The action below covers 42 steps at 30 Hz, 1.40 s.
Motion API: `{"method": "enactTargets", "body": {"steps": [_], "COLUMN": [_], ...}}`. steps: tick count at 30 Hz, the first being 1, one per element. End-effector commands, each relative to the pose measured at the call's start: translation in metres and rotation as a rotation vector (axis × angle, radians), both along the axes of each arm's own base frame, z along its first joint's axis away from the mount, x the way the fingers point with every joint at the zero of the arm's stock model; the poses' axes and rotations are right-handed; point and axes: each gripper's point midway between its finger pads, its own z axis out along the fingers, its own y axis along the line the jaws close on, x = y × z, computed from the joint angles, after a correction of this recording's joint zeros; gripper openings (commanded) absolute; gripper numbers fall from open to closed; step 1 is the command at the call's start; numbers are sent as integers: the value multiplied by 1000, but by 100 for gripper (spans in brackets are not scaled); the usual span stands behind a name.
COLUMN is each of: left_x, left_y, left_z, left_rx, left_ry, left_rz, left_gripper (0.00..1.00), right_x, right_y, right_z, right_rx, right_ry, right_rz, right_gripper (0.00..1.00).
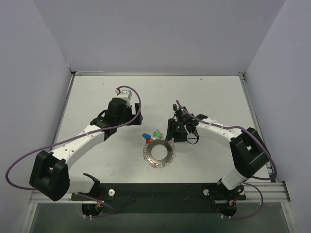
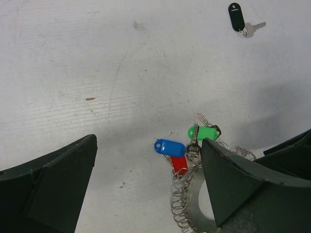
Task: Put the keys on the keyring
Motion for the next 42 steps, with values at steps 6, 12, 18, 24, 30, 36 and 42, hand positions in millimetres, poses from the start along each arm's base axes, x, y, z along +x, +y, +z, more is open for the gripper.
{"method": "enactTargets", "body": {"steps": [6,12,18,24,30,36,42], "left_x": [5,4,4,2,1,-1,-7], "left_y": [8,7,9,11,12,13,6], "left_z": [30,32,33,34,39,52,72], "left_rx": [-2,-17,-8,-2,-1,-16,-67], "left_ry": [-99,-110,-115,-115,-125,-161,-209], "left_rz": [28,28,36,35,34,27,-23], "left_gripper": [96,96,96,96,96,96,92], "right_x": [-5,0,0,3,8,18,21], "right_y": [0,4,5,8,15,21,34], "right_z": [-11,-14,-16,-17,-9,24,91], "right_rx": [-30,-24,-23,-14,12,43,123], "right_ry": [57,50,55,47,20,-106,-322], "right_rz": [-14,-14,-9,-4,16,102,284], "right_gripper": [41,33,18,15,0,0,0]}}
